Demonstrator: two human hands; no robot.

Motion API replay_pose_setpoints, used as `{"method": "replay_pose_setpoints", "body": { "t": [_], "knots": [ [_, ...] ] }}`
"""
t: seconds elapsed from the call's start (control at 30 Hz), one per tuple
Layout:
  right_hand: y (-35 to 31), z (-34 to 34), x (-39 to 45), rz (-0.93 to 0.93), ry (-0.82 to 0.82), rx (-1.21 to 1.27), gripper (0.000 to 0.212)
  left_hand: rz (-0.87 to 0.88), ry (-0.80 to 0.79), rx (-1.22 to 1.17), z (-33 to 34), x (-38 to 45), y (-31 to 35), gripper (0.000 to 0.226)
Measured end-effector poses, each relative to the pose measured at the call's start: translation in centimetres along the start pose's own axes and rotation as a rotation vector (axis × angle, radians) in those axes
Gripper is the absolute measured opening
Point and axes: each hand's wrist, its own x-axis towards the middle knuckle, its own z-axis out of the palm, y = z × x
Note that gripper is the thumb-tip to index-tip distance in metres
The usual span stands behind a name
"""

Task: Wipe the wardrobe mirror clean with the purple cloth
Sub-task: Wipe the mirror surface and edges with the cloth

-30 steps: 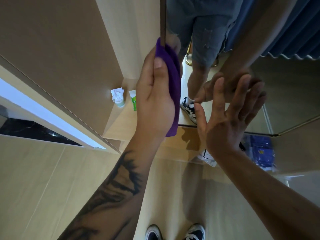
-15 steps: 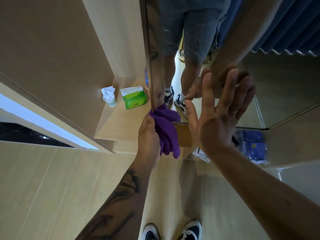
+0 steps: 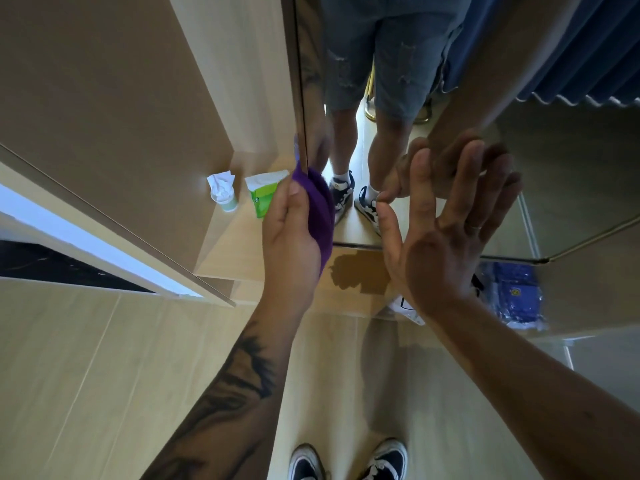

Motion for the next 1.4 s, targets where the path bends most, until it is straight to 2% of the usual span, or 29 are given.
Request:
{"method": "replay_pose_setpoints", "body": {
  "t": [0.07, 0.23, 0.3, 0.37, 0.6, 0.7, 0.87, 1.0, 1.13, 1.23, 1.4],
  "knots": [
    [-0.1, 0.1, 0.0, 0.004, 0.008, -0.006, 0.094, -0.066, 0.018, -0.029, -0.2, 0.3, -2.0, 0.028],
    [0.0, 0.1, 0.1, -0.001, 0.013, 0.006, 0.094, -0.357, 0.068, -0.292, 0.1, 0.2, -5.5, 0.037],
    [0.1, 0.1, 0.0, -0.005, -0.001, 0.013, 0.094, -0.386, 0.108, -0.342, 0.5, 0.1, -5.5, 0.035],
    [0.1, 0.1, -0.1, -0.005, -0.011, 0.012, 0.095, -0.344, 0.116, -0.315, 0.7, 0.3, -5.0, 0.032],
    [0.0, 0.3, 0.0, 0.008, -0.002, -0.014, 0.094, 0.001, 0.085, -0.107, 0.6, -0.2, 0.7, 0.028],
    [-0.2, 0.0, -0.1, 0.012, -0.014, -0.009, 0.082, 0.100, 0.047, -0.057, 0.9, -0.9, 2.5, 0.023],
    [-0.1, 0.0, 0.0, 0.014, -0.019, -0.013, 0.085, 0.006, 0.076, -0.109, 0.9, 0.0, 0.9, 0.030],
    [-0.3, -0.1, 0.1, 0.045, -0.019, 0.006, 0.067, -0.202, 0.114, -0.218, 0.2, 0.5, -3.1, 0.030],
    [-0.2, -0.3, 0.1, 0.032, -0.019, 0.010, 0.070, -0.354, 0.156, -0.370, 0.4, 0.5, -4.3, 0.027],
    [-0.1, -0.2, 0.1, 0.014, -0.012, 0.012, 0.081, -0.317, 0.133, -0.304, 0.5, 0.7, -4.0, 0.035],
    [0.1, 0.0, -0.5, 0.011, -0.013, 0.016, 0.094, -0.123, 0.099, -0.165, -0.4, -0.2, -1.0, 0.028]
  ]
}}
